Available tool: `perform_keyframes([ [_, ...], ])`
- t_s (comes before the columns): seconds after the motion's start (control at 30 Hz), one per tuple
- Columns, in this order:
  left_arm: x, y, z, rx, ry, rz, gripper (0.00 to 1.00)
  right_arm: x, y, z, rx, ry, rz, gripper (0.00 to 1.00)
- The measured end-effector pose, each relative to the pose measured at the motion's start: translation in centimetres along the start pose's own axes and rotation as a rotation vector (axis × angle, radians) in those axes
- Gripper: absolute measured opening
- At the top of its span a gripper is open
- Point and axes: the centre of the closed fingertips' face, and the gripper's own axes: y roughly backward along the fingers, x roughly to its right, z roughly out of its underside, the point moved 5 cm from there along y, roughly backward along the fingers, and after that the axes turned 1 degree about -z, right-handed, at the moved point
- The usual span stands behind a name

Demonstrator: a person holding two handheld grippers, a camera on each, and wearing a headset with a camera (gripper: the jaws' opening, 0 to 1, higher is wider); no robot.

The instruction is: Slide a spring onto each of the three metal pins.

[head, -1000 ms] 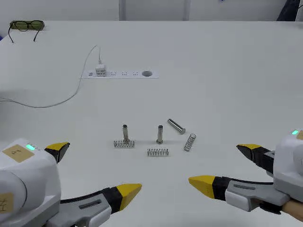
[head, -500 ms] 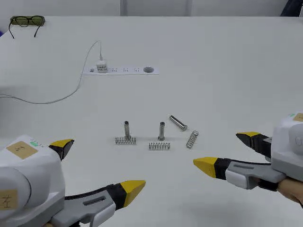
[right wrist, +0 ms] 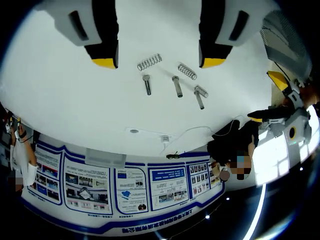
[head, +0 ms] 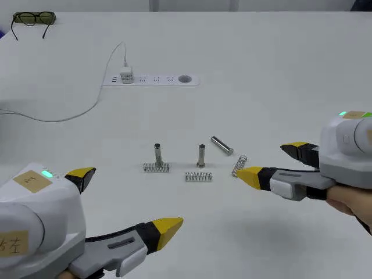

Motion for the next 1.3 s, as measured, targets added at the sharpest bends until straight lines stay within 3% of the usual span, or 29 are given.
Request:
perform_keyframes([
  [0.3, 0.5, -0.4, 0.0, -0.003, -0.006, 0.007, 0.94, 0.5, -1.9, -0.9, 0.007, 0.019, 0.000, 0.60],
  [0.57, 0.1, -0.6, 0.2, -0.006, -0.006, 0.000, 0.94, 1.0, -3.9, -1.6, 0.003, 0.033, -0.013, 0.55],
  [0.83, 0.0, -0.7, 0.3, -0.004, 0.000, 0.003, 0.93, 1.6, -6.0, -1.9, -0.017, 0.036, -0.033, 0.44],
  [1.3, -0.5, -1.3, 0.8, -0.014, -0.001, 0.000, 0.93, 1.9, -9.9, -1.8, -0.078, 0.047, -0.066, 0.34],
])
